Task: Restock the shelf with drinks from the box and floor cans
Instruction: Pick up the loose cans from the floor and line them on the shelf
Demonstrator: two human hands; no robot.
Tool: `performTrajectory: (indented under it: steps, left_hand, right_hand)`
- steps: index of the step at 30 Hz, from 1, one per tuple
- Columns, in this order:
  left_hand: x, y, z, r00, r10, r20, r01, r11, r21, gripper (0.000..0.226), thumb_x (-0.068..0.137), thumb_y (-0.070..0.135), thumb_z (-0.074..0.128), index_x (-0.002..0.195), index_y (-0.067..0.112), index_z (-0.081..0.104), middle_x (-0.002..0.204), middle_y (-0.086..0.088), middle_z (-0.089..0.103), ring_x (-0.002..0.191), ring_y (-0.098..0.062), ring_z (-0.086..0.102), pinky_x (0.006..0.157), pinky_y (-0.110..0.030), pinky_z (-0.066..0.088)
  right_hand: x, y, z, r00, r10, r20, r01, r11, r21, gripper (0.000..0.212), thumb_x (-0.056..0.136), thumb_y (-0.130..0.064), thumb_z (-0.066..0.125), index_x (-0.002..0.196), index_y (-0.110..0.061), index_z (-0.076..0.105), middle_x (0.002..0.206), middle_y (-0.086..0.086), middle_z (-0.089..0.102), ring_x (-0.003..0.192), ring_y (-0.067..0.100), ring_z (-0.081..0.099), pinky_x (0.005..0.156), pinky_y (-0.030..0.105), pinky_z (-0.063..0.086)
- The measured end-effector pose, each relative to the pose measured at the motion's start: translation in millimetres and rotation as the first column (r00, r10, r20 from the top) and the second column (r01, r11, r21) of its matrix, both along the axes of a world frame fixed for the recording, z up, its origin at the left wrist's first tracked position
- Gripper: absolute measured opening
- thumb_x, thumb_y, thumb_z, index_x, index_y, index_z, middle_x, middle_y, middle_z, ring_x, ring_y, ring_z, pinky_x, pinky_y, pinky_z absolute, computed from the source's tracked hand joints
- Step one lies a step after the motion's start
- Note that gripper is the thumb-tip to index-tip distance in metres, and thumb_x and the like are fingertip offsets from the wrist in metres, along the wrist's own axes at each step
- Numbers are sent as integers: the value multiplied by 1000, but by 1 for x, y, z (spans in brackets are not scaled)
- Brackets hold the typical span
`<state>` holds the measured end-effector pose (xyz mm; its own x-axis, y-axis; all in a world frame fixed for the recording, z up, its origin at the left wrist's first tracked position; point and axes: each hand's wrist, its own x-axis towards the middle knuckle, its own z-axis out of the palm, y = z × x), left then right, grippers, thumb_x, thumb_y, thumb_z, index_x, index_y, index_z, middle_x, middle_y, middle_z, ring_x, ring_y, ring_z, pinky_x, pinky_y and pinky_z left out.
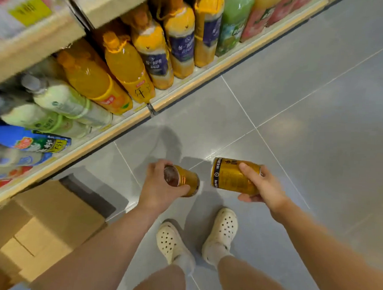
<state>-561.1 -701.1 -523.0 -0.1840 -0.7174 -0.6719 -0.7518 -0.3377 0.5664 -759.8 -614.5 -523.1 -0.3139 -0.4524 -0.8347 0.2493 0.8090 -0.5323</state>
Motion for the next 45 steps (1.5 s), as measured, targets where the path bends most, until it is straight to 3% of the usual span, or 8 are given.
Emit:
performTrajectory:
  steps: [7, 10, 15, 18, 22, 27, 36, 45]
  left_hand:
    - [-6, -13, 213, 982, -104, -161, 88, 991, -103, 57, 66, 5, 77, 107, 27, 46, 112, 1, 33, 101, -15, 40, 87, -24, 37]
    - [8, -21, 296, 974, -96, -205, 67, 987, -145, 53, 67, 8, 77, 106, 29, 49, 114, -2, 39, 105, -20, 44, 88, -32, 43]
    - [28, -22, 394, 977, -45, -208, -13, 963, -268, 61, 65, 20, 81, 118, 29, 53, 116, 0, 43, 110, -21, 48, 85, -30, 48]
    - [41, -18, 440, 966, 76, -249, -163, 923, -349, 61, 68, 20, 78, 122, 31, 53, 119, 0, 44, 115, -24, 48, 94, -41, 46]
    - [65, -12, 489, 943, 166, -290, -286, 848, -446, 65, 72, 20, 75, 129, 32, 47, 123, -2, 45, 113, -26, 50, 89, -40, 49]
    - [107, -7, 543, 884, 299, -360, -451, 749, -486, 55, 72, 23, 74, 117, 35, 46, 122, -2, 47, 104, -29, 53, 64, -34, 49]
    - [189, -39, 627, 856, 344, -387, -513, 469, -719, 45, 70, 21, 74, 106, 25, 47, 108, 0, 50, 91, -23, 51, 54, -26, 41]
    - [283, -124, 691, 861, 257, -439, -495, 221, -841, 46, 68, 23, 76, 105, 26, 49, 104, 4, 52, 100, -18, 51, 80, -35, 47]
  right_hand:
    - [-24, 0, 197, 969, 198, -149, -232, 938, -257, 45, 75, -9, 70, 102, -30, 42, 93, -8, 49, 80, 9, 56, 53, 17, 54]
    - [-27, -8, 268, 912, 313, -264, -395, 844, -364, 57, 67, 4, 75, 93, -35, 43, 106, 5, 48, 89, 17, 54, 62, 11, 52]
    - [-22, -41, 363, 795, 429, -429, -602, 643, -472, 68, 63, 10, 75, 110, -26, 41, 118, 8, 39, 103, 16, 46, 71, 3, 47]
    - [-13, -64, 415, 741, 465, -484, -672, 506, -542, 70, 63, 10, 75, 112, -26, 41, 111, -5, 39, 106, 15, 46, 87, 20, 50]
    - [4, -86, 473, 689, 539, -484, -705, 348, -618, 67, 65, 9, 74, 102, -39, 44, 106, -6, 46, 89, 6, 53, 60, 10, 53]
    - [38, -113, 529, 645, 582, -495, -697, 183, -693, 69, 65, 9, 73, 102, -40, 43, 113, -14, 45, 98, 5, 53, 65, 14, 55]
    - [132, -171, 618, 606, 410, -681, -711, -104, -696, 70, 59, 9, 78, 101, -34, 41, 111, -9, 49, 87, -14, 57, 72, 7, 50]
    - [222, -261, 691, 727, 152, -669, -633, -229, -740, 74, 60, 4, 77, 103, -46, 43, 118, -6, 45, 112, 17, 51, 87, 30, 50]
